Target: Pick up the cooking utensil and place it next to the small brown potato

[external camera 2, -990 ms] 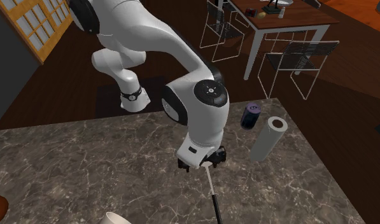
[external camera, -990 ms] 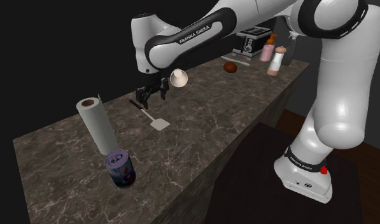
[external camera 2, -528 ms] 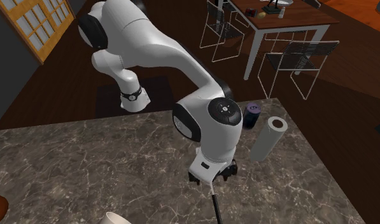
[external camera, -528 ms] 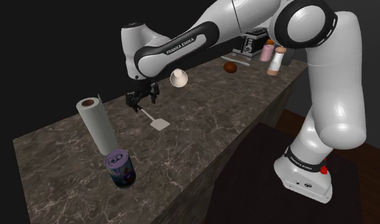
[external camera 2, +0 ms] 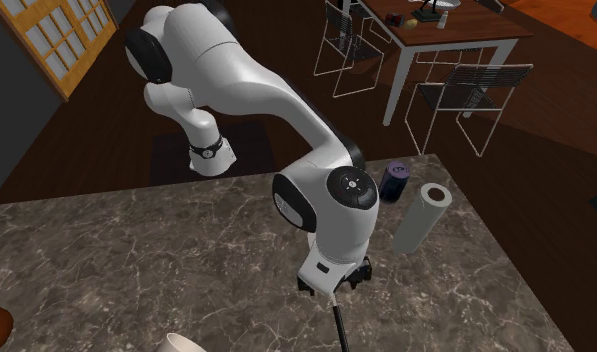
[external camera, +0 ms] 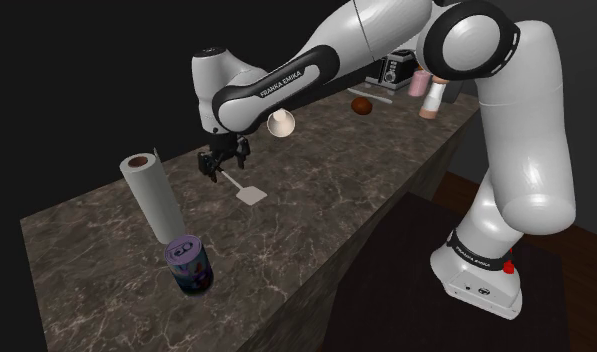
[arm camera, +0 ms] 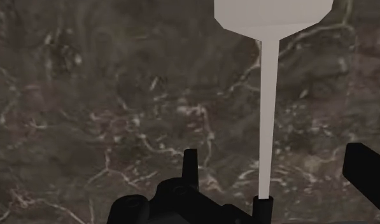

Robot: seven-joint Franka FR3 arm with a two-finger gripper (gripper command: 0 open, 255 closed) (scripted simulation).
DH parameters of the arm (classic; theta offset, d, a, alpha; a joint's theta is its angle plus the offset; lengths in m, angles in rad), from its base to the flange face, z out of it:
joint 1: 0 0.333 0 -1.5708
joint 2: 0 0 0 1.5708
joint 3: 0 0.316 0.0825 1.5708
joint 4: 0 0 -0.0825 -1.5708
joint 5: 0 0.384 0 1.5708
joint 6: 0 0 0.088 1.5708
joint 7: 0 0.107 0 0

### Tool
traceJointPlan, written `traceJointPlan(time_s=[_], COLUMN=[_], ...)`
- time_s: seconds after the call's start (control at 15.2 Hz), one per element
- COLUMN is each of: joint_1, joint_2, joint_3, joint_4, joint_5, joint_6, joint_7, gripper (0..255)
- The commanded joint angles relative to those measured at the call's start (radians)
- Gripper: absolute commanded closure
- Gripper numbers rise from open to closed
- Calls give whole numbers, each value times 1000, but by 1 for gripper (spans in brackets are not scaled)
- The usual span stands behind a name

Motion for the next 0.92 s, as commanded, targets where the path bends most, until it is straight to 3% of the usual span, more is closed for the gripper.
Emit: traceJointPlan(time_s=[0.0, 0.2, 0.26, 0.86], joint_1=[0, 0, 0, 0], joint_2=[0, 0, 0, 0], joint_3=[0, 0, 0, 0], joint_4=[0, 0, 0, 0], joint_5=[0, 0, 0, 0], joint_6=[0, 0, 0, 0], joint_7=[0, 0, 0, 0], gripper=[0, 0, 255, 255])
